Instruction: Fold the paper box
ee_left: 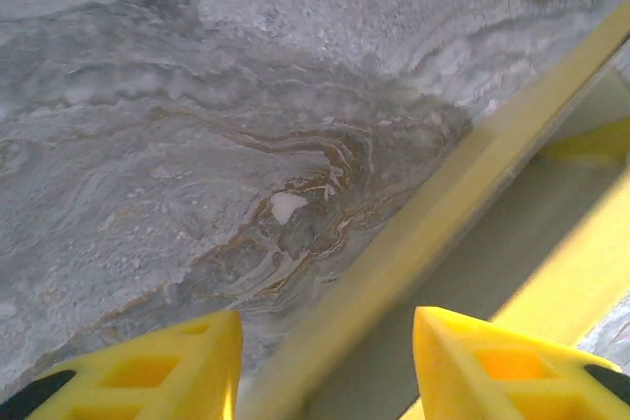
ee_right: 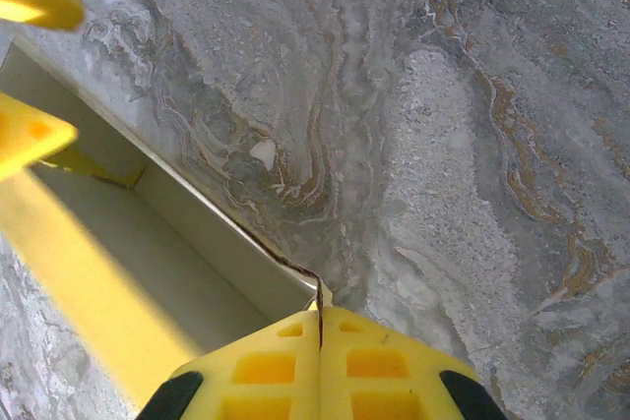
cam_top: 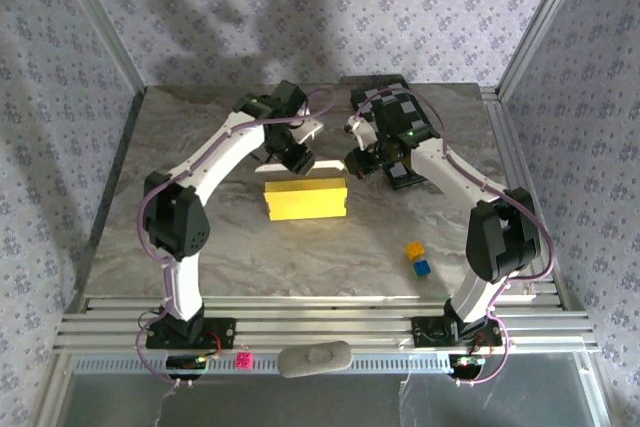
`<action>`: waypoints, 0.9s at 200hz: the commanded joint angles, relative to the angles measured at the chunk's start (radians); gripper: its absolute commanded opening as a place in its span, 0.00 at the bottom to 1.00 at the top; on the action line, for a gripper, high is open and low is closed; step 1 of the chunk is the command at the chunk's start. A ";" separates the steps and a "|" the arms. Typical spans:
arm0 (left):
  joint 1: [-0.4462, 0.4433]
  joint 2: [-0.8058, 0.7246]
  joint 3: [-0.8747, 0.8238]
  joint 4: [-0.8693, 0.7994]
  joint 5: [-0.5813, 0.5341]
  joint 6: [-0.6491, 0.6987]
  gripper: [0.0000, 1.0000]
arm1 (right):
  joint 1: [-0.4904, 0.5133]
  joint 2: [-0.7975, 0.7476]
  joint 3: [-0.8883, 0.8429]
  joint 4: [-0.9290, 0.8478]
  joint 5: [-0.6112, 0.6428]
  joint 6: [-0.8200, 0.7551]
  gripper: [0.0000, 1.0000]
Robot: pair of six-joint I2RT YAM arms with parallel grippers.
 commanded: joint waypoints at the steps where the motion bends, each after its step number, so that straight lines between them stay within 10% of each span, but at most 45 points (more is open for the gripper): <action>1: 0.016 -0.099 -0.038 0.056 0.019 -0.088 0.48 | 0.012 -0.030 -0.012 0.014 0.000 0.007 0.00; 65: 0.090 -0.243 -0.203 0.119 0.109 -0.133 0.47 | 0.024 -0.006 -0.004 0.016 0.019 0.004 0.00; 120: -0.099 -0.636 -0.544 0.324 0.230 -0.363 0.31 | 0.027 -0.016 -0.019 0.015 0.019 0.004 0.00; 180: -0.252 -0.754 -0.850 0.379 0.195 -0.540 0.39 | 0.028 -0.021 -0.023 0.011 0.020 -0.002 0.00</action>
